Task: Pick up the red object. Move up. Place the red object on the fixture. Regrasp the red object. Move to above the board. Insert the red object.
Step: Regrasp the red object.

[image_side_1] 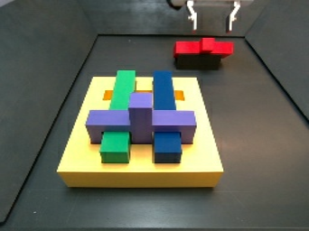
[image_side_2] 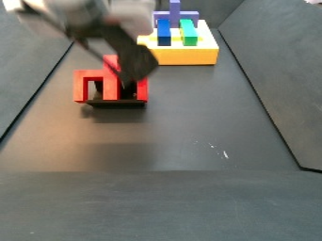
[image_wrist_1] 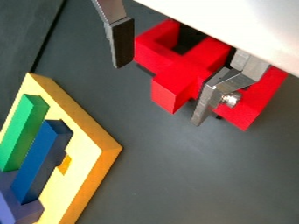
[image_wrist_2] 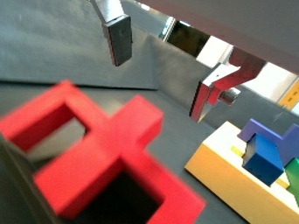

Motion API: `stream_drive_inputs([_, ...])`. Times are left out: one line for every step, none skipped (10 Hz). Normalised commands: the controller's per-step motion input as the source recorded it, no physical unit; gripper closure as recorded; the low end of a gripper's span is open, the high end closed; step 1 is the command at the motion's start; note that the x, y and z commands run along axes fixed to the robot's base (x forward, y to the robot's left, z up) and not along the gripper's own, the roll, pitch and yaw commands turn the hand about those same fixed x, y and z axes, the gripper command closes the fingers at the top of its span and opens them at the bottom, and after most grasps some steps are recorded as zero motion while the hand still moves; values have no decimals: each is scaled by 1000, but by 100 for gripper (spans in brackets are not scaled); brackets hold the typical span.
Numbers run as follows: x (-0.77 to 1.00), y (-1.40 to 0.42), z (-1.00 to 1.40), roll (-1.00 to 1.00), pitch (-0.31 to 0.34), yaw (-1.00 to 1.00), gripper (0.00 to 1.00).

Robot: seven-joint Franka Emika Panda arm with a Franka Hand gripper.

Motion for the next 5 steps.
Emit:
stream_drive_inputs([-11,-100,463,1000,0,174,0])
stream_drive_inputs([0,-126,129,1000,234,243,0])
stream_drive_inputs([0,-111,83,1000,263,226,0])
stream_drive_inputs([0,-111,77,1000,271,223,0])
stream_drive_inputs([0,-111,74,1000,263,223,0])
